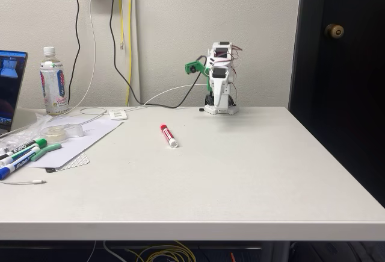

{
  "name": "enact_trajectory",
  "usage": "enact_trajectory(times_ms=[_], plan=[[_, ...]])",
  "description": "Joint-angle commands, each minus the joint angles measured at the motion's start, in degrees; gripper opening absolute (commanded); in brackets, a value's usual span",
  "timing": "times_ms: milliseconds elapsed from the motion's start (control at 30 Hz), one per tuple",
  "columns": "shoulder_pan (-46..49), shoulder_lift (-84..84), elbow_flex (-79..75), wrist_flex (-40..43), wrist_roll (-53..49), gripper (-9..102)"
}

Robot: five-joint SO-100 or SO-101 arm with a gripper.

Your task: Pick up the red marker.

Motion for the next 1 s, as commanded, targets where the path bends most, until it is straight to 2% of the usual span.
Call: enact_trajectory(times_ms=[0, 100, 267, 433, 600, 800, 967], plan=[[1.23, -5.19, -12.48, 4.31, -0.97, 1], [2.90, -9.05, -18.98, 7.38, -1.32, 1], [7.21, -16.61, -29.44, 10.63, -8.35, 0], [11.43, -20.48, -32.70, 8.17, -17.05, 0], [14.68, -21.45, -32.70, 4.75, -29.88, 0], [18.37, -26.02, -35.95, 4.22, -35.60, 0], [20.83, -29.97, -39.55, 4.92, -36.30, 0]])
